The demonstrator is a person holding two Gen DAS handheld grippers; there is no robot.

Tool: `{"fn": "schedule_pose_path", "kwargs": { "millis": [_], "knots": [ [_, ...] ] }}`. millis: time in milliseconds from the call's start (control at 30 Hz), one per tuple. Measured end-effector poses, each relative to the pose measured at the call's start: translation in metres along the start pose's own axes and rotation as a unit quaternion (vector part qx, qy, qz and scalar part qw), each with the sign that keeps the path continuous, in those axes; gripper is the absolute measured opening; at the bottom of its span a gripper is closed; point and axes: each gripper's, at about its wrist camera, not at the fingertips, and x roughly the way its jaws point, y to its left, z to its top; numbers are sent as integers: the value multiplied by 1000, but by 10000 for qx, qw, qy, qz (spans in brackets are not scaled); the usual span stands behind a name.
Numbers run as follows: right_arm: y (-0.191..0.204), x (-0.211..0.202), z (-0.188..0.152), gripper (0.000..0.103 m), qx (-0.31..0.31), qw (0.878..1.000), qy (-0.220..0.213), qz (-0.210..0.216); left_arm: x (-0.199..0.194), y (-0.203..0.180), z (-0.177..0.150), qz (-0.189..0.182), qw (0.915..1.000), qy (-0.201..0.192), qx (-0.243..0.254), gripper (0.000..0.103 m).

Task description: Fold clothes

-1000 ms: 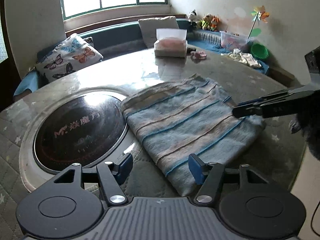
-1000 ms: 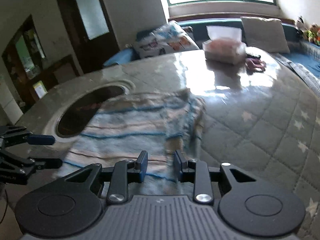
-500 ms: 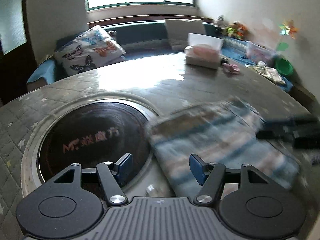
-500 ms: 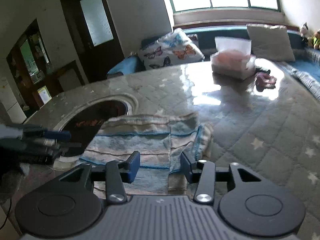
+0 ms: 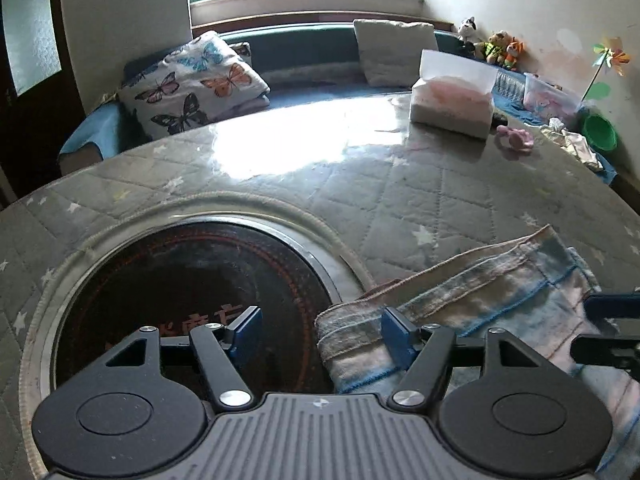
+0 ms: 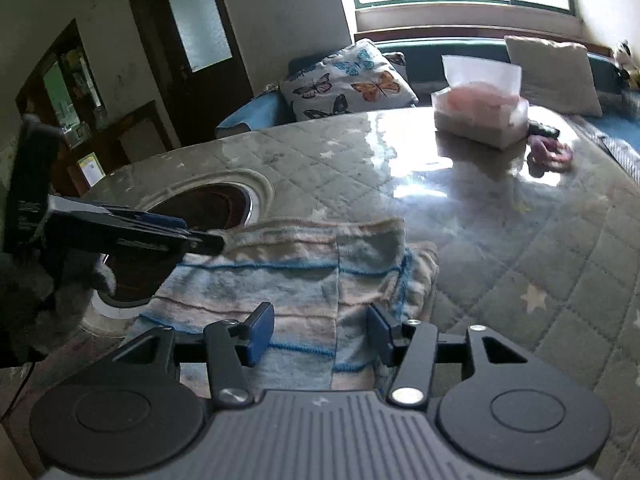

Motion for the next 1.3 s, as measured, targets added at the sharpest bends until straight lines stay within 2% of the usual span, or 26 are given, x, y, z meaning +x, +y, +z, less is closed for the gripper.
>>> {"fn": "schedule_pose_path", "kwargs": {
  "millis": [133,267,467,500,567,733,900,1133,1233,1300],
  "knots": [
    [-1,6,14,52,-111,9999,-61,-13,-4,-7,7,-120,9998,-118,64,69],
    [-9,24,20,52,-72,9999,80,-84,3,-15,13,-162,9997,-110,127,69],
    [-8,15,18,53,-69,9999,-65,-133,10,-16,13,-112,9999,-37,68,72],
    [-8,12,17,54,-42,9998,-96,-147,8,-16,12,-112,9999,-44,71,73],
    [-11,7,14,63,42,9997,-146,-210,4,-17,11,-103,9999,-56,81,78],
    [-17,-5,5,73,250,9989,-176,-348,-10,-17,5,-106,9999,-103,49,89],
    [-18,-14,-13,76,372,9985,-67,-385,-28,-17,-9,-169,9997,-156,-55,94],
    [-17,-21,-29,73,530,9979,-23,-379,-50,-17,-34,-243,9994,-148,-219,94],
    [-17,-23,-31,70,601,9975,-52,-371,-57,-16,-44,-278,9990,-132,-324,93],
    [-18,-22,-31,64,664,9970,-85,-390,-60,-16,-48,-296,9987,-131,-406,93]
  ]
}}
